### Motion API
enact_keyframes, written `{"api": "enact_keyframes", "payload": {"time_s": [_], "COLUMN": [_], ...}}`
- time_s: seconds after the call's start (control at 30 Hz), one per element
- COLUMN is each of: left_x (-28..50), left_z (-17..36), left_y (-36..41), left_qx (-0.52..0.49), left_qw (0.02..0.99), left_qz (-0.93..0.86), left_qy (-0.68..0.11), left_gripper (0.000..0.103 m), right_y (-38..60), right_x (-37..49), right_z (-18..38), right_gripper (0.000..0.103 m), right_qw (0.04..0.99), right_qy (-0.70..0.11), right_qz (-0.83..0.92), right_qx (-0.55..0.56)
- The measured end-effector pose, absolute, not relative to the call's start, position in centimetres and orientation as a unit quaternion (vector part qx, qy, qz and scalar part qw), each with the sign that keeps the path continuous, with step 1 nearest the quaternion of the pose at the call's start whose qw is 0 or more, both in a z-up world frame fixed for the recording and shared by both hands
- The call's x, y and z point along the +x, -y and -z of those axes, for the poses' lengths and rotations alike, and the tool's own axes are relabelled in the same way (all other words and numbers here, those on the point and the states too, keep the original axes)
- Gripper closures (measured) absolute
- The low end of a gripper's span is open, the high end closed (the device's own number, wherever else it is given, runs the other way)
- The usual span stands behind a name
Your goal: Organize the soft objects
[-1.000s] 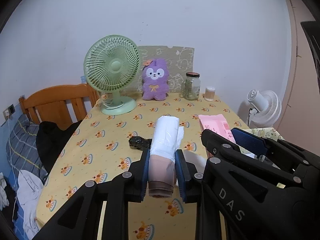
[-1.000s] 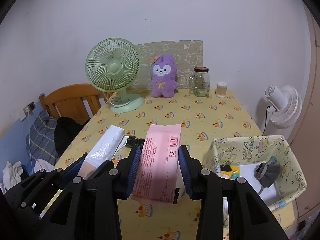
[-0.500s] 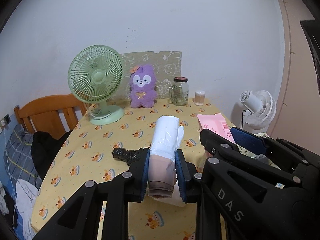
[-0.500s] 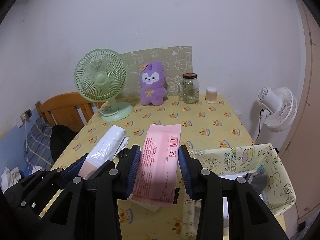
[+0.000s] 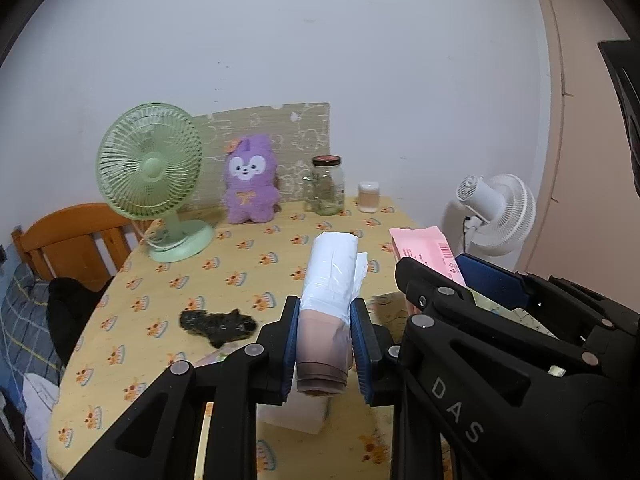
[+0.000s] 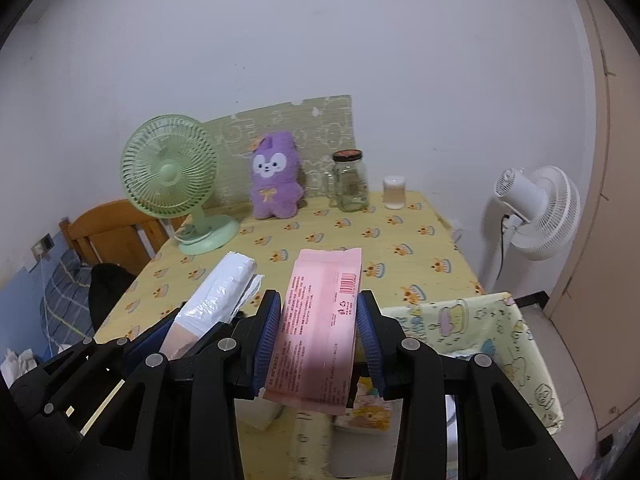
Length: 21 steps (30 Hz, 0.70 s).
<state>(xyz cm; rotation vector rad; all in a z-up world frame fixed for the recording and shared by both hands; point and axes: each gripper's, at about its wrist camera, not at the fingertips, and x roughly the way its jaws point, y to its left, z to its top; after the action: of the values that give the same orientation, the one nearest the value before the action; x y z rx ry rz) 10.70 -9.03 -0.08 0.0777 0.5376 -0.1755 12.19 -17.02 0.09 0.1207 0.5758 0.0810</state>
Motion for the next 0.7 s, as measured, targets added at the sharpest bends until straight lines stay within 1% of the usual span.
{"api": "enact_keyframes", "payload": {"time_s": [0.7], "left_x": [12.4], "left_z": [1.8], "left_y": [16.3], "left_qx": [0.061], "left_qw": [0.943], "left_qz": [0.155], "left_qy": [-0.289], "left_gripper": [0.079], "right_y": [24.5], "right_x": [12.6], "right_z": [1.7], "right_gripper": [0.06], "right_qw": [0.951], "right_qy": [-0.296], "right_qz": [0.02], "right_qx": [0.083]}}
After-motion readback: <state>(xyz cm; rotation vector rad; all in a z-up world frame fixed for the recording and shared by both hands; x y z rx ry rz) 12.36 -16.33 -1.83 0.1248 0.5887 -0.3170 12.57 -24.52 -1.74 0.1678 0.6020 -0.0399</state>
